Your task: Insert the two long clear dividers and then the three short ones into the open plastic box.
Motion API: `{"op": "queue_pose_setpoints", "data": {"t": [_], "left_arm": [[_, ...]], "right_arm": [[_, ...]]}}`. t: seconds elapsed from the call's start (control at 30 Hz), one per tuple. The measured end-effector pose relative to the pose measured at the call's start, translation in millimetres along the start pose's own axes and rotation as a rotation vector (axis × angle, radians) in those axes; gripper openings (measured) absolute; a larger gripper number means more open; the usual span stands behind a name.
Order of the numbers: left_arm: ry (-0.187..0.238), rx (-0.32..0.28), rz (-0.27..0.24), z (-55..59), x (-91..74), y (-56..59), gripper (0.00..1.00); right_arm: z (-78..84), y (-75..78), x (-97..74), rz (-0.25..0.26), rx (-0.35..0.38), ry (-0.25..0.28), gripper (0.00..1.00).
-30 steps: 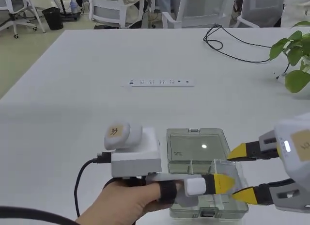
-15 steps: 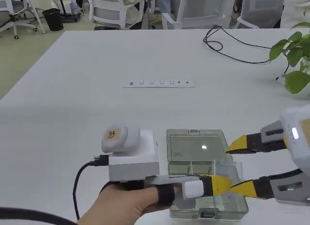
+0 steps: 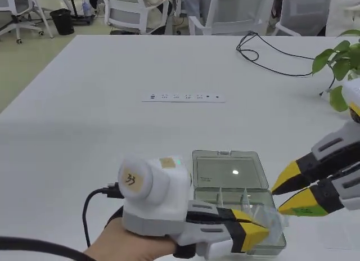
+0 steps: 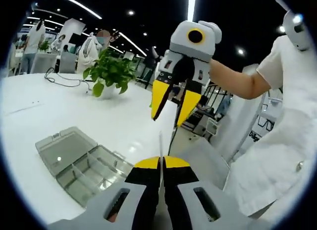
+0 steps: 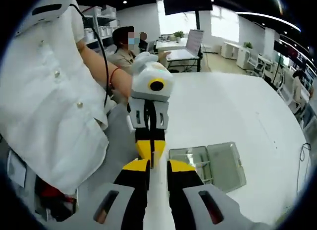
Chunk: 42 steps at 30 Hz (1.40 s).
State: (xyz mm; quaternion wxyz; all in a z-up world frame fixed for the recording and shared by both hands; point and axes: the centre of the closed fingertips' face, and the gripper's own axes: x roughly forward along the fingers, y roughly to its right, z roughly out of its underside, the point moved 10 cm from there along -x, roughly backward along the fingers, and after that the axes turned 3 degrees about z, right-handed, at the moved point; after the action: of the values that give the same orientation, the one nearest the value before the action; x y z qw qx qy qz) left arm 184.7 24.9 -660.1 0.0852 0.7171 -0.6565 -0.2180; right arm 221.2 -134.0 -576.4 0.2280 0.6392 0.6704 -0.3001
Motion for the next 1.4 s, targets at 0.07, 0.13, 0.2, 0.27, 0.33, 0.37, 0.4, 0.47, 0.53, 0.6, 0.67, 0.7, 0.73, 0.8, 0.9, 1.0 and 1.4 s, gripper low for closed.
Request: {"op": "queue_pose_setpoints", "data": {"t": [0.07,0.13,0.2,0.27,0.33,0.37,0.4,0.47,0.53,0.6,0.67,0.7,0.73,0.8,0.9,1.0,1.4], "left_arm": [[0.012,0.009,0.009,-2.0,-1.1,0.8,0.00],[0.026,0.028,0.017,-4.3,-1.8,1.6,0.00],[0.030,0.047,0.024,-6.1,-2.2,2.6,0.00],[0.039,0.062,0.031,-7.6,-2.3,3.0,0.00],[0.037,0.075,0.037,-8.3,-2.2,3.1,0.00],[0.038,0.082,0.040,-8.6,-2.1,3.2,0.00],[0.043,0.091,0.044,-8.9,-2.1,3.4,0.00],[0.047,0.094,0.048,-9.5,-2.3,4.0,0.00],[0.049,0.099,0.052,-10.0,-2.4,4.4,0.00],[0.047,0.103,0.055,-9.8,-2.7,4.4,0.00],[0.046,0.108,0.056,-9.6,-2.8,4.5,0.00],[0.045,0.110,0.057,-9.5,-2.8,4.4,0.00],[0.043,0.111,0.057,-9.2,-3.0,4.6,0.00],[0.040,0.106,0.058,-8.9,-3.2,4.4,0.00],[0.037,0.110,0.055,-8.4,-3.6,3.5,0.00],[0.030,0.107,0.054,-8.2,-3.8,3.4,0.00],[0.013,0.112,0.034,-5.8,-5.8,1.2,0.00]], "right_arm": [[1.1,1.5,1.5,-0.039,0.012,0.000,0.15],[0.6,2.1,4.9,-0.056,0.017,-0.004,0.14],[1.9,3.8,6.6,-0.073,0.013,-0.011,0.13],[1.9,3.3,9.0,-0.087,0.016,-0.014,0.12],[1.8,2.5,10.2,-0.107,0.019,-0.016,0.10],[1.2,1.0,11.3,-0.115,0.021,-0.018,0.09],[1.1,0.8,11.8,-0.119,0.022,-0.017,0.09],[3.2,1.3,12.3,-0.129,0.026,-0.020,0.08],[3.0,-0.7,13.3,-0.136,0.026,-0.023,0.05],[3.9,-0.8,13.7,-0.148,0.031,-0.018,0.03],[3.7,-2.2,14.6,-0.156,0.035,-0.012,0.03],[3.5,-2.9,15.1,-0.158,0.038,-0.010,0.03],[3.8,-2.9,15.6,-0.161,0.046,-0.007,0.03],[4.5,-2.6,16.0,-0.164,0.052,-0.003,0.03],[3.9,-3.7,17.5,-0.162,0.053,-0.001,0.03],[3.5,-5.2,18.9,-0.161,0.052,-0.001,0.03],[1.5,-1.9,18.8,-0.147,0.059,0.025,0.03]]}}
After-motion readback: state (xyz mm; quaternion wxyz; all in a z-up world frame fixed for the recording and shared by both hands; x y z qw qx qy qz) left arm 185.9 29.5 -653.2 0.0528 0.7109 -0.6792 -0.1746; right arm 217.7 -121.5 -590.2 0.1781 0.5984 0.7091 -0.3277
